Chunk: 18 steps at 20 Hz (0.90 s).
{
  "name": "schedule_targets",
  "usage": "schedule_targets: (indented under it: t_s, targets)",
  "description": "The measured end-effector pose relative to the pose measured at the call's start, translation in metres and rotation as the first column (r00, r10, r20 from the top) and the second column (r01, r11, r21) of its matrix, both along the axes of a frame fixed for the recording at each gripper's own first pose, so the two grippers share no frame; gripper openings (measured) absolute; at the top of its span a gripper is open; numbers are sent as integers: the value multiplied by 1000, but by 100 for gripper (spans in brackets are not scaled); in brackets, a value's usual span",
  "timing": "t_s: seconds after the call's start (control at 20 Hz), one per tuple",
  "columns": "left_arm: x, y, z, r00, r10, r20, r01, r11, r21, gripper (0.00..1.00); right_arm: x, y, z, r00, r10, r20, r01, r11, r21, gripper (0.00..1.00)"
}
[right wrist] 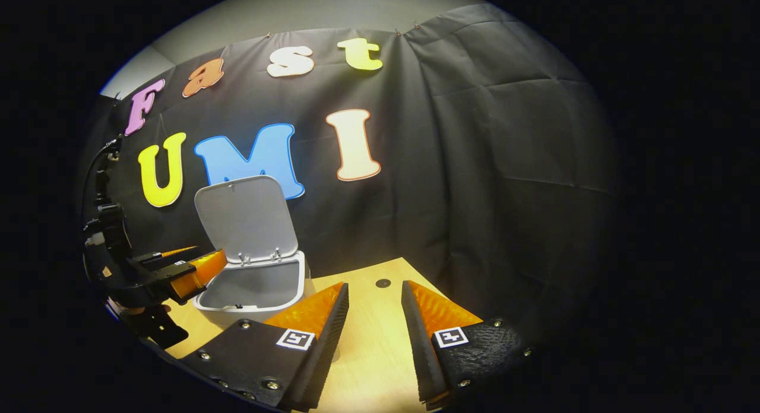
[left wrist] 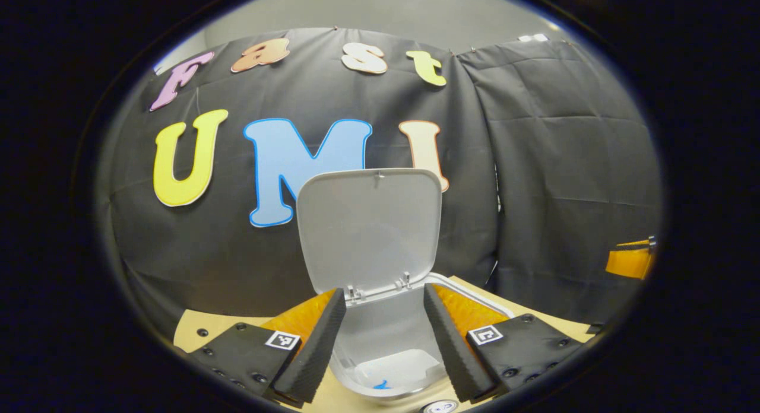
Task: Press the lid of the desktop garbage bin to open it, pick up the crumpled paper on the desktop and throw it into the bin, then pick up the pop can on the desktop and drop it into the bin, and finally close the garbage bin lid.
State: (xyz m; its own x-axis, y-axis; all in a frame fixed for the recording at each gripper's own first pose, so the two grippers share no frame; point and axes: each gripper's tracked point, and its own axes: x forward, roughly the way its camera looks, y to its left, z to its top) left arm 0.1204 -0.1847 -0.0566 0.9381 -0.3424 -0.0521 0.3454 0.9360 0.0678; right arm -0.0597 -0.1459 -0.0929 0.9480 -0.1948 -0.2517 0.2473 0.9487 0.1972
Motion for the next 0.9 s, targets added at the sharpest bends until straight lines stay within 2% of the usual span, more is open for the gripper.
schedule_targets:
  t_s: [0.05, 0.3, 0.35, 0.4, 0.55, 0.6, 0.7, 0.9]
  targets:
    - [1, 4, -1, 1000, 7, 0, -7, 1000, 0, 92, 1, 5, -2, 1000, 12, -5, -12, 1000, 2, 59]
    - [1, 30, -2, 999, 54, 0, -54, 999, 1, 92, 6, 42, -24, 992, 113, -48, -113, 994, 3, 59]
    - [1, 37, -1, 998, 66, -1, -66, 998, 0, 92, 7, 51, -28, 988, 142, -60, -143, 990, 1, 61]
    - [-1, 43, -1, 997, 77, -2, -77, 997, -3, 90, 8, 61, -33, 983, 168, -71, -169, 986, -7, 70]
    - [-5, 66, -2, 993, 120, -9, -120, 993, -10, 83, 11, 88, -48, 963, 248, -102, -250, 968, -14, 76]
    - [-6, 75, -2, 991, 135, -11, -135, 991, -12, 84, 12, 97, -55, 956, 271, -116, -274, 962, -14, 86]
    - [-9, 91, 0, 987, 163, -15, -163, 986, -20, 85, 13, 114, -67, 937, 319, -146, -323, 946, -9, 96]
    - [-16, 121, 0, 976, 216, -20, -216, 976, -29, 87, 13, 142, -93, 900, 390, -198, -399, 917, -7, 96]
